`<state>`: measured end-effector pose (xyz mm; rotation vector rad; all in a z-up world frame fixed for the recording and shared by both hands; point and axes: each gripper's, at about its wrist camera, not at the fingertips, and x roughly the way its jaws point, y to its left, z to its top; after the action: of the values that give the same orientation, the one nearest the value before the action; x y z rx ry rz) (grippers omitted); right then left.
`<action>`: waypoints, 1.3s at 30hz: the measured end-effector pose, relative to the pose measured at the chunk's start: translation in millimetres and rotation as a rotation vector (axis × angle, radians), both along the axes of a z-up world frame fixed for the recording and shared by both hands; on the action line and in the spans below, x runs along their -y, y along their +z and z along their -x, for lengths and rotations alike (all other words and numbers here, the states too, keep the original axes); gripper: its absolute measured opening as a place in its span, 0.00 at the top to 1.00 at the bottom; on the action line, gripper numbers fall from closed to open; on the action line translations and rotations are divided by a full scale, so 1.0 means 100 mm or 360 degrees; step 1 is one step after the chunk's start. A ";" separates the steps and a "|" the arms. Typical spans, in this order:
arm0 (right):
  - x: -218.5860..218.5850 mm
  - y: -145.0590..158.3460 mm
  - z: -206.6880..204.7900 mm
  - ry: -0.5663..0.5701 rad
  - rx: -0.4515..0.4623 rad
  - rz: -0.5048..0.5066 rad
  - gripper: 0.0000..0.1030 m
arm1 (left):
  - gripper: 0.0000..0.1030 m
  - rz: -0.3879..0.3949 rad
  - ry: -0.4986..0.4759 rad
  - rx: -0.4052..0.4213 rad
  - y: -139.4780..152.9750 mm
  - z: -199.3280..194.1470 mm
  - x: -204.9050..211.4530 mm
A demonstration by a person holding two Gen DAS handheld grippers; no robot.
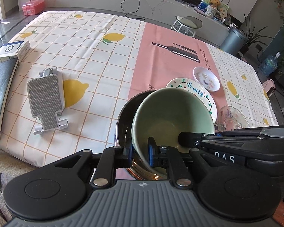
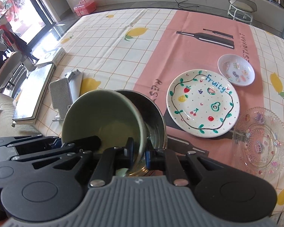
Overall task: Organize plates and bowls
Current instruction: 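Lower the green bowl into the orange bowl with both grippers, then open both grippers and pull them back from the stacked bowls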
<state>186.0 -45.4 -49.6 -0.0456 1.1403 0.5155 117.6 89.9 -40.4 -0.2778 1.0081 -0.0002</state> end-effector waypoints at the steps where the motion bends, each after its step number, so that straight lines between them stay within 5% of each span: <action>1: -0.01 -0.01 -0.01 -0.0004 0.0001 -0.0002 0.90 | 0.83 0.0001 -0.0007 0.0005 0.00 0.00 0.00; 6: 0.01 -0.03 -0.04 -0.0023 -0.0015 -0.0020 0.90 | 0.82 -0.0012 -0.0035 0.0066 0.00 0.02 -0.01; 18: 0.11 -0.13 -0.13 -0.0113 -0.0173 -0.0164 0.92 | 0.59 0.0058 -0.0050 0.0278 0.08 0.12 -0.14; 24: 0.02 -0.08 -0.05 -0.0116 -0.0078 -0.0069 0.89 | 0.53 -0.0052 -0.0104 0.0395 0.10 0.17 -0.08; 28: -0.01 0.00 -0.01 -0.0102 0.0041 -0.0019 0.80 | 0.37 -0.0061 -0.0085 0.0568 0.22 0.28 -0.12; 37: 0.03 0.17 0.10 -0.0085 0.0207 0.0031 0.72 | 0.31 -0.0113 -0.0020 0.0477 0.10 0.17 -0.14; 39: 0.03 0.22 0.15 -0.0097 0.0274 0.0072 0.61 | 0.28 -0.0123 -0.0026 0.0474 0.10 0.17 -0.14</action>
<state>171.2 -48.5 -28.0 -0.0925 0.9818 0.4235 100.1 103.9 -30.5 -0.1917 0.7125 -0.0170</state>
